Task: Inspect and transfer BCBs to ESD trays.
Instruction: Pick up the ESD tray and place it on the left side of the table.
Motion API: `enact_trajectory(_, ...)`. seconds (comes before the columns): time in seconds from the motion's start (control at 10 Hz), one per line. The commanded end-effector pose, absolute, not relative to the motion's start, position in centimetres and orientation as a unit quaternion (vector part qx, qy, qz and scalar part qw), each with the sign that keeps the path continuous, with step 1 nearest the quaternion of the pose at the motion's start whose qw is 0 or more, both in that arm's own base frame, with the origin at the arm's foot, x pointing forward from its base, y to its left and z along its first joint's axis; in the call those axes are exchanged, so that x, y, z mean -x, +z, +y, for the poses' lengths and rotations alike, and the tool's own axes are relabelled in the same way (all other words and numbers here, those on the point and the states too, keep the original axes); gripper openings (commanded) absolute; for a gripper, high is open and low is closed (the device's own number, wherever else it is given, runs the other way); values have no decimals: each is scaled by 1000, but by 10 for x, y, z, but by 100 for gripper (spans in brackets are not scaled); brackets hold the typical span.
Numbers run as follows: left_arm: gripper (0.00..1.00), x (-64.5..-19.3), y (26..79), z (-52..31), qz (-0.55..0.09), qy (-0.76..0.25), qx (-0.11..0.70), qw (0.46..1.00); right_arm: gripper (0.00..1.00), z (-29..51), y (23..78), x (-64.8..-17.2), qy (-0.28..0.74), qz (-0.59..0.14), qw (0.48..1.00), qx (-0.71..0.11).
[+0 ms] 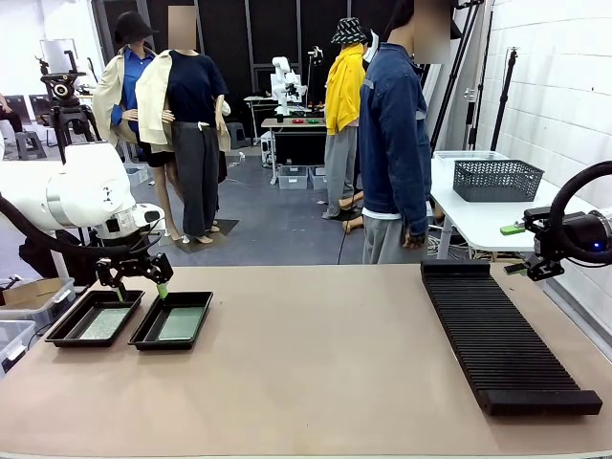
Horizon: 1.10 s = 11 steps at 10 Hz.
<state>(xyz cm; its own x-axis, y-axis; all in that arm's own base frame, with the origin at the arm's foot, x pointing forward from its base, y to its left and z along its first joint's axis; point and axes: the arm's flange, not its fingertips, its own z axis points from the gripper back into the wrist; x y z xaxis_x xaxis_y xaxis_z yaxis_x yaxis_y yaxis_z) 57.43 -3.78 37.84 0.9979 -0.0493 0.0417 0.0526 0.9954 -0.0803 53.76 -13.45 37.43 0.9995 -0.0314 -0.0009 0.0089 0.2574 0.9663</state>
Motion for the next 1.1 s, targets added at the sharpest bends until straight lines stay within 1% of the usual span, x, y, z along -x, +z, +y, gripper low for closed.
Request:
enact_trajectory(0.0, 100, -574, 379, -37, -19, -27, 38, 999, 100, -131, 376, -536, -20, -9, 795, -606)
enact_trajectory(0.8, 100, -574, 378, -38, -20, -26, 41, 999, 100, -131, 376, -536, -20, -9, 795, -606)
enact_trajectory(0.9, 100, -568, 387, -33, -10, -39, 82, 996, 100, -131, 376, -536, -20, -9, 795, -606)
enact_trajectory(1.0, 100, -561, 397, -21, -11, -32, 122, 992, 100, -131, 376, -536, -20, -9, 795, -606)
